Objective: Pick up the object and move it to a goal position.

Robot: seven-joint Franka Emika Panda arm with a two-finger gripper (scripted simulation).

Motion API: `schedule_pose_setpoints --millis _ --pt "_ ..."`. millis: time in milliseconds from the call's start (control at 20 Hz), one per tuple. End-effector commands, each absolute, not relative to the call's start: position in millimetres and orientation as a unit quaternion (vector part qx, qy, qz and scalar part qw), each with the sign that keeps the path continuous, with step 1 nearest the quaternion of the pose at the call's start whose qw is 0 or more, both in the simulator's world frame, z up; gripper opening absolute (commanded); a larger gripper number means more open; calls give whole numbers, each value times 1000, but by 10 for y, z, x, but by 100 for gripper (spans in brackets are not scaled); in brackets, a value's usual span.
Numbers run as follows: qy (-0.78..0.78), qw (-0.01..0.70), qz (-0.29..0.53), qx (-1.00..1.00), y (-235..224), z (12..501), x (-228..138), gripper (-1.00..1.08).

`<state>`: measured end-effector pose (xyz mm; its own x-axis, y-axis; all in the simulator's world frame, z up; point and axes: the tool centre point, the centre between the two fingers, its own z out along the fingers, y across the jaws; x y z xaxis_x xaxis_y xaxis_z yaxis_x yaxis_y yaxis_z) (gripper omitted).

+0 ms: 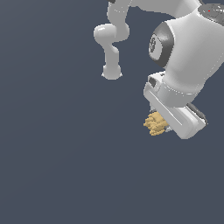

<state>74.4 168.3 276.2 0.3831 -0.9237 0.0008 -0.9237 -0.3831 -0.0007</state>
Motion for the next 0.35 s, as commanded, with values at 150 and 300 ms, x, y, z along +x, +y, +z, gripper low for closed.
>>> schedule_pose_setpoints --millis 150,300 --pt "556 0 0 -831 1764 2870 769 -100" --pt "556 0 0 -831 1774 2884 772 -100"
